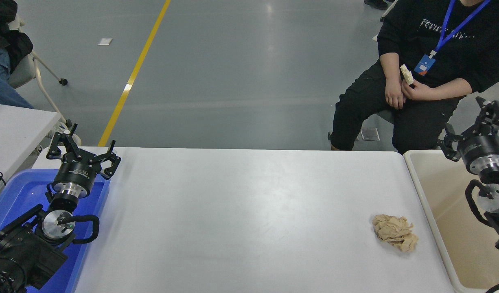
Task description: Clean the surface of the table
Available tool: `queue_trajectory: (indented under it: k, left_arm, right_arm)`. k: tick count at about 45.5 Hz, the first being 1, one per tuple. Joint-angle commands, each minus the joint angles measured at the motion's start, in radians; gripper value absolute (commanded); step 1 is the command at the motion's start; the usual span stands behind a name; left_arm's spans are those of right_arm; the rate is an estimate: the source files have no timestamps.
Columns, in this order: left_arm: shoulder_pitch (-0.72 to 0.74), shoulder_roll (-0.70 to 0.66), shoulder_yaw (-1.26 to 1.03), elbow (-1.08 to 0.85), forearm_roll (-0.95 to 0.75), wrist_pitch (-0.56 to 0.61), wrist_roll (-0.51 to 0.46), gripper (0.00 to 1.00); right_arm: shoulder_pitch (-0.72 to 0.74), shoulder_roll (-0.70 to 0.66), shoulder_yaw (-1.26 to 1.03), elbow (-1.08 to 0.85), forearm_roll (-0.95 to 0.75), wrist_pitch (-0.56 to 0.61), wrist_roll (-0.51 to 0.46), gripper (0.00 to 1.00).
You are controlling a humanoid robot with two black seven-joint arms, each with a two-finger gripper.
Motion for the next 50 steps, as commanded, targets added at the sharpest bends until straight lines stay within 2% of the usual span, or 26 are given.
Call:
queue_trajectory:
  k: [1, 19, 31, 38, 46, 50]
  left_arm:
    - [0.0, 0.0, 0.0, -0.001, 0.0, 0.0, 0.0, 1.0]
    - [0.0, 0.0, 0.0, 0.0, 0.0, 0.0, 0.0, 1.0]
    - [0.0, 0.0, 0.0, -0.001, 0.0, 0.0, 0.0, 1.0]
    - [0.0, 0.0, 0.0, 0.0, 0.0, 0.0, -0.002, 1.0]
    - [0.0, 0.0, 0.0, -0.001, 0.0, 0.0, 0.0, 1.0]
    - [0.0, 0.0, 0.0, 0.0, 0.0, 0.0, 0.0, 1.0]
  right_arm:
    - [0.086, -0.087, -0.268, -0.032, -0.127, 0.017, 0.002, 0.98]
    - [0.356, -0.155, -0.939, -0.016, -0.481, 0.057, 0.017, 0.98]
    - [0.502, -0.146, -1.218, -0.016, -0.719, 0.083, 0.143, 0.98]
    - [0.56, -0.134, -1.31, -0.006, -0.823, 0.086, 0.249, 0.98]
    - [0.596, -0.14, -1.401, 0.082, -0.946, 0.086, 0.384, 0.98]
    - [0.599, -0.144, -1.427, 0.133, -0.978, 0.083, 0.394, 0.98]
